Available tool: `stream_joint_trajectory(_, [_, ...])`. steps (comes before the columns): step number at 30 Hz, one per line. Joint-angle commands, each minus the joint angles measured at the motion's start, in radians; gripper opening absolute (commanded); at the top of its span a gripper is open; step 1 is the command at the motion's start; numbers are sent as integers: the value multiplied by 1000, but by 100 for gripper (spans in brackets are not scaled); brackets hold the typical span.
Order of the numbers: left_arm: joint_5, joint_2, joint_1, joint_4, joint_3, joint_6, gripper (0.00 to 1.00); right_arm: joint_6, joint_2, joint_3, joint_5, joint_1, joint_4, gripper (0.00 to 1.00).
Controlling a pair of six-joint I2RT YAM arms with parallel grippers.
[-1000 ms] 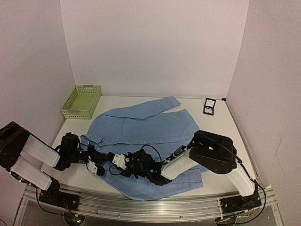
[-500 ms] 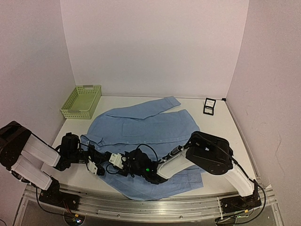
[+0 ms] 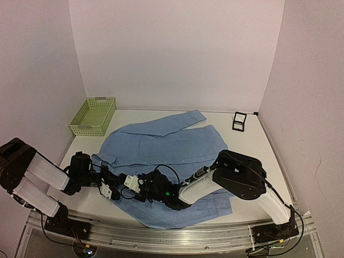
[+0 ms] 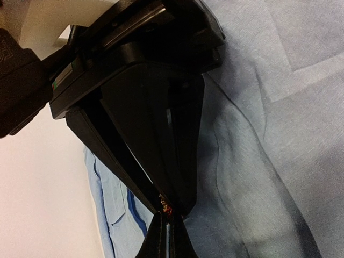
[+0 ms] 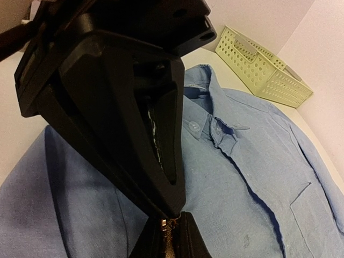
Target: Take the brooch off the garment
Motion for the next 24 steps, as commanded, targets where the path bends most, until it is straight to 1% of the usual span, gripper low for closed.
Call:
stream_joint_trajectory(1, [11,4,-2,52,18,-26,0,30,-5,-11,-1,-5,-49,6])
stream_joint_trajectory(3, [6,9,-2,57,17,-29,0,37,-2,-7,-5,-5,-50,1])
stream_joint_trajectory(7, [-9,16,-1,66,17,-35,0,50,-11,-22,-13,-4,-54,0])
stream_joint_trajectory(9, [-14,18,-1,67,15,-35,0,52,-23,-39,-19,-5,-54,3])
stream_joint_trajectory(12, [-16,22,-1,68,11,-32,0,51,-49,-61,-27,-5,-54,11])
stream_joint_trajectory(15, [-25,35,-1,75,8,-25,0,58,-71,-77,-51,-7,-53,16])
stream_joint_trajectory(24, [-38,47,-1,91,3,-7,0,75,-100,-116,-123,-11,-50,20])
